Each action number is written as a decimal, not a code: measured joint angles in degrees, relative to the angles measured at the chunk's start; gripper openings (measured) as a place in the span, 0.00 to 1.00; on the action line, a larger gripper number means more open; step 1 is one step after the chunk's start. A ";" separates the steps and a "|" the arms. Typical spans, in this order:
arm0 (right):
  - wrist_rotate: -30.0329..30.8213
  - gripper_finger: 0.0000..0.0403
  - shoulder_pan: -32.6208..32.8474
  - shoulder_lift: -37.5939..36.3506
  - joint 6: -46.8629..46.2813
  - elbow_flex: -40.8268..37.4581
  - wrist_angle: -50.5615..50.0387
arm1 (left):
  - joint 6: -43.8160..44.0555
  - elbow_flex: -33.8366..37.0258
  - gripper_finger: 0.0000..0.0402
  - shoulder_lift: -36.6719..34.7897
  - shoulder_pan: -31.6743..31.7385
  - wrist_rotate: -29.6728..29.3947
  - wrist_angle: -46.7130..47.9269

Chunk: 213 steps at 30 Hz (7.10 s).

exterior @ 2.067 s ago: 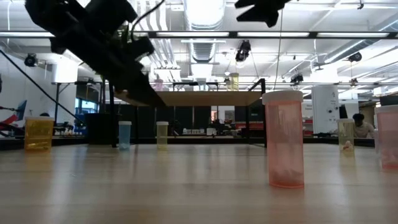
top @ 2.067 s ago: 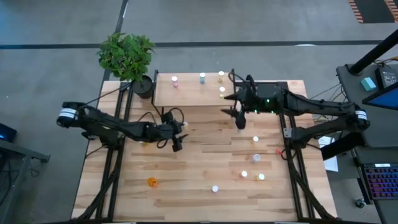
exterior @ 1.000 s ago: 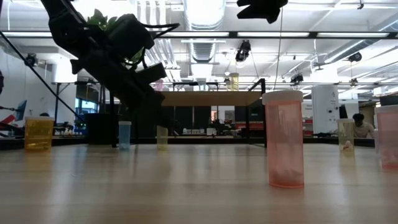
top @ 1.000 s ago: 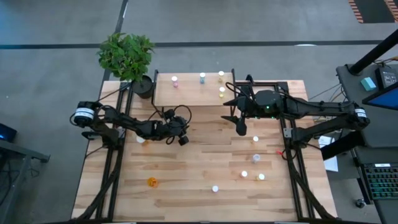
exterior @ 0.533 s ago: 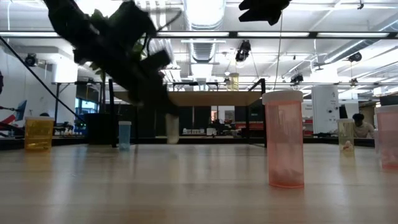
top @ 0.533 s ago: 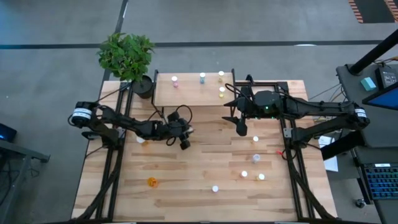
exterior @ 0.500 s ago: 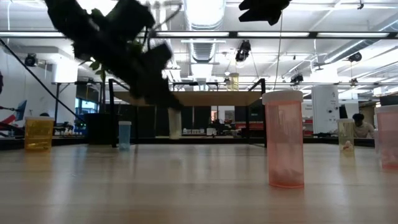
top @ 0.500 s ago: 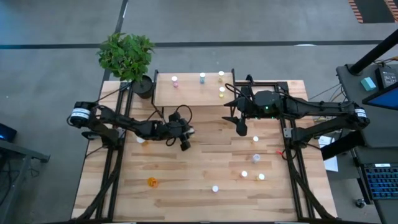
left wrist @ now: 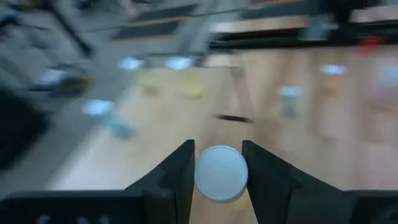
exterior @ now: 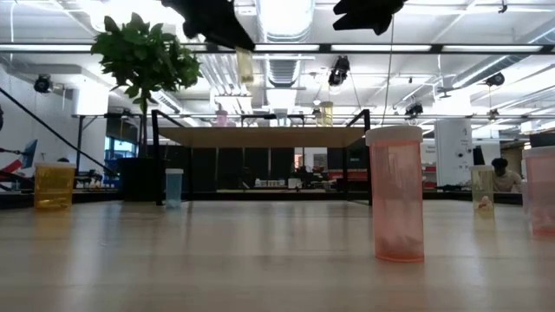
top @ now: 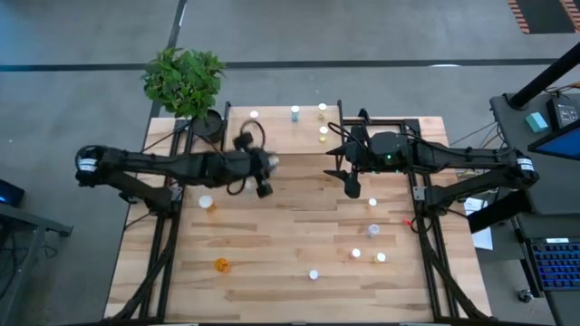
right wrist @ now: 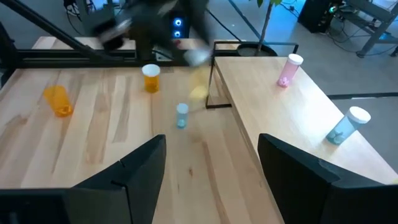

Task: Pick and place medicine bottles onto shelf by color
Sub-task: Put the yellow pill bottle on the shelf, then put the blue pill bottle on the shelf

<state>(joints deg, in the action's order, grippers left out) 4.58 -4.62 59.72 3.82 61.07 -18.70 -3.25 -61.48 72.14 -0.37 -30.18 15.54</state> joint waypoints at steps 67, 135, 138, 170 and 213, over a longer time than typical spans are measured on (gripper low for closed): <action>3.15 0.61 1.89 -0.41 -21.91 -7.69 -18.73 | 15.86 0.41 0.48 -7.47 17.35 -4.19 20.92; 28.57 0.37 9.25 4.81 -23.33 -47.20 31.03 | -0.67 8.18 0.48 -15.17 -1.63 10.00 -7.57; 28.46 0.33 9.25 4.47 -23.33 -47.20 31.04 | -0.67 8.18 0.48 -15.17 -1.63 10.01 -7.57; 13.44 0.25 7.85 5.88 -25.04 -8.72 12.57 | -6.01 13.03 0.48 -19.87 -1.67 8.64 -13.68; 13.81 0.26 -14.67 54.84 -12.07 45.35 2.22 | -9.70 16.83 0.48 -28.37 -1.63 8.67 -16.64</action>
<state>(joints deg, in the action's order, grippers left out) 18.39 -19.29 114.57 -8.25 106.42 -16.47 -12.95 -44.64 43.77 -2.00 -21.51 -1.11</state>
